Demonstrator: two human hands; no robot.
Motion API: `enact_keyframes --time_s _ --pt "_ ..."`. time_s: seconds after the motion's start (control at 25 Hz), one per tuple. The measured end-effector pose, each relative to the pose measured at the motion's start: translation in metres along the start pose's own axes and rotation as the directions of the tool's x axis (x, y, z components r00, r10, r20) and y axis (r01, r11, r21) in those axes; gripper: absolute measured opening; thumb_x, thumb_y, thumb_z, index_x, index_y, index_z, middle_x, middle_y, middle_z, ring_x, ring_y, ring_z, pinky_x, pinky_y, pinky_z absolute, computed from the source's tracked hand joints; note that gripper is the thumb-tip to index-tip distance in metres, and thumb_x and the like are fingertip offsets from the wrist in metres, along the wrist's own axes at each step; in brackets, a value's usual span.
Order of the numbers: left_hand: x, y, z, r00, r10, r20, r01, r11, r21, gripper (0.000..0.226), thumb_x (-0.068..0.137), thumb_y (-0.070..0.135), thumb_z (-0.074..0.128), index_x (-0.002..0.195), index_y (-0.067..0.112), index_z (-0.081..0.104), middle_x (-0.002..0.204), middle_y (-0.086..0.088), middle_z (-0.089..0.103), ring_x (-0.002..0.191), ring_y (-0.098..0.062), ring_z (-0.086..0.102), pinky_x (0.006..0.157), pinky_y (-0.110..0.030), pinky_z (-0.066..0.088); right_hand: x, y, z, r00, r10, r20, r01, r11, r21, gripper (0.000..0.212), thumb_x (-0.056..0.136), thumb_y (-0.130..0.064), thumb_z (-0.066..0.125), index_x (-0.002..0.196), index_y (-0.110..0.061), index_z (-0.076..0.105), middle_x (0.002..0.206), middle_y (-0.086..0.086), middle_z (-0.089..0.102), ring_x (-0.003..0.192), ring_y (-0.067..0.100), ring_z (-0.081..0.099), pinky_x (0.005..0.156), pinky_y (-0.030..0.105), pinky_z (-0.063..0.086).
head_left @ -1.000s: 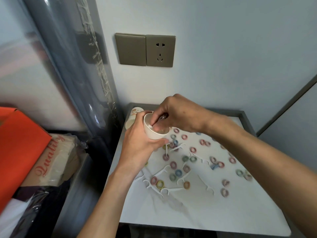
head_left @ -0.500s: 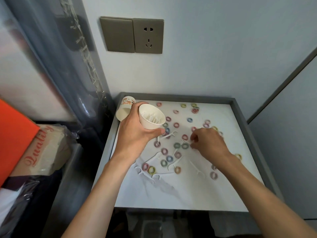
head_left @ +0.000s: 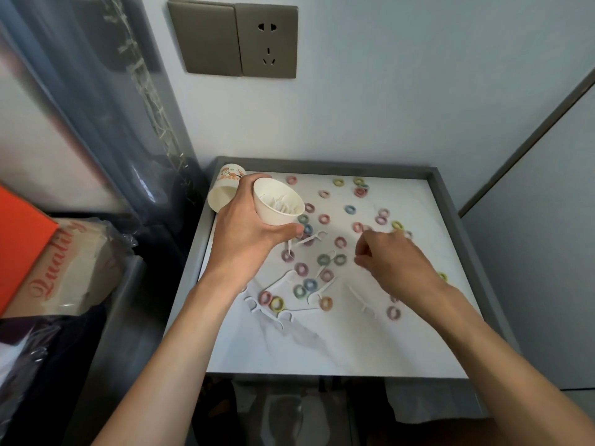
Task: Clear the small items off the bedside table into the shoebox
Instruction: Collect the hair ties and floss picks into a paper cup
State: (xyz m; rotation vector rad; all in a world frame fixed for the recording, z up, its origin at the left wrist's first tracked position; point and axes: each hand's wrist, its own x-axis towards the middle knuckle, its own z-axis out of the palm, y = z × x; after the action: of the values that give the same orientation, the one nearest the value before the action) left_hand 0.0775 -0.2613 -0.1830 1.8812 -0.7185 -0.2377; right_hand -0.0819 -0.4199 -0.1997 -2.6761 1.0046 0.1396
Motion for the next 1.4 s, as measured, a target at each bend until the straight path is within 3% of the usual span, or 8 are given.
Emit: enact_keyframes --time_s 0.16,0.4,0.52,0.6,0.76,0.92,1.16,1.4 --pt "-0.002 0.001 0.002 1.000 0.011 0.005 -0.011 1.000 0.017 0.072 0.057 0.025 0.094 0.117 0.030 0.054 0.098 0.018 0.062 0.091 0.002 0.057 0.071 -0.010 0.046 -0.030 -0.002 0.008 0.980 0.037 0.196 -0.023 0.997 -0.077 0.019 0.087 -0.030 0.067 0.105 -0.023 0.063 0.106 0.002 0.063 0.093 0.022 0.060 0.072 0.029 0.044" --pt "-0.006 0.001 0.004 1.000 0.000 0.004 0.000 1.000 0.014 0.071 0.056 0.027 0.094 0.115 0.031 0.055 0.095 0.017 0.063 0.088 0.009 0.056 0.064 -0.003 0.042 -0.029 -0.011 0.026 0.994 0.057 0.097 -0.034 0.972 -0.231 0.013 0.090 -0.025 0.063 0.101 -0.018 0.064 0.106 0.005 0.063 0.103 0.027 0.059 0.072 0.031 0.036" --pt "-0.006 0.000 0.006 1.000 -0.003 -0.001 0.003 1.000 0.014 0.072 0.055 0.028 0.094 0.115 0.031 0.055 0.095 0.017 0.064 0.089 0.009 0.056 0.064 -0.004 0.043 -0.026 -0.012 0.031 0.991 -0.055 0.125 0.087 0.960 -0.267 0.007 0.091 -0.014 0.055 0.085 -0.014 0.057 0.101 0.006 0.062 0.100 0.028 0.060 0.067 0.030 0.034" --pt "-0.005 -0.001 0.005 1.000 -0.003 -0.002 0.003 1.000 0.021 0.072 0.055 0.029 0.094 0.115 0.031 0.055 0.096 0.016 0.064 0.090 0.007 0.057 0.066 -0.006 0.044 -0.025 -0.011 0.033 0.982 -0.143 0.121 0.172 0.944 -0.280 0.006 0.093 -0.011 0.049 0.093 -0.013 0.054 0.102 0.007 0.061 0.097 0.028 0.059 0.065 0.031 0.031" --pt "-0.004 -0.002 0.000 1.000 0.004 -0.010 -0.004 0.999 0.031 0.073 0.054 0.030 0.094 0.115 0.032 0.054 0.097 0.016 0.063 0.092 0.006 0.058 0.071 -0.009 0.046 -0.017 -0.006 0.025 0.940 -0.340 0.028 0.342 0.936 -0.083 0.008 0.097 -0.018 0.042 0.090 -0.018 0.040 0.085 0.006 0.059 0.073 0.029 0.051 0.062 0.034 0.037" --pt "-0.005 -0.001 -0.002 1.000 0.013 -0.002 -0.013 1.000 0.025 0.072 0.054 0.027 0.094 0.114 0.031 0.053 0.096 0.018 0.061 0.091 0.009 0.055 0.068 -0.002 0.041 -0.010 -0.010 0.023 0.840 -0.542 -0.025 0.538 0.838 -0.090 0.005 0.091 -0.015 0.058 0.092 -0.020 0.057 0.092 -0.002 0.062 0.085 0.023 0.056 0.065 0.034 0.045" --pt "-0.005 -0.001 -0.006 1.000 0.015 -0.011 -0.015 1.000 0.019 0.075 0.054 0.027 0.095 0.116 0.030 0.054 0.097 0.016 0.062 0.091 0.004 0.057 0.069 -0.002 0.041 -0.005 -0.013 0.031 0.831 -0.556 -0.007 0.553 0.828 -0.093 0.014 0.085 -0.009 0.067 0.095 -0.019 0.069 0.096 -0.003 0.065 0.093 0.021 0.059 0.068 0.031 0.045" --pt "-0.006 -0.003 -0.004 1.000 0.015 -0.003 -0.014 0.999 0.034 0.074 0.053 0.030 0.094 0.116 0.030 0.055 0.096 0.017 0.062 0.092 0.007 0.058 0.067 -0.002 0.041 -0.002 -0.011 0.041 0.826 -0.564 0.000 0.541 0.793 -0.279 0.011 0.094 -0.021 0.057 0.102 -0.020 0.064 0.105 0.001 0.059 0.102 0.023 0.051 0.077 0.030 0.034"
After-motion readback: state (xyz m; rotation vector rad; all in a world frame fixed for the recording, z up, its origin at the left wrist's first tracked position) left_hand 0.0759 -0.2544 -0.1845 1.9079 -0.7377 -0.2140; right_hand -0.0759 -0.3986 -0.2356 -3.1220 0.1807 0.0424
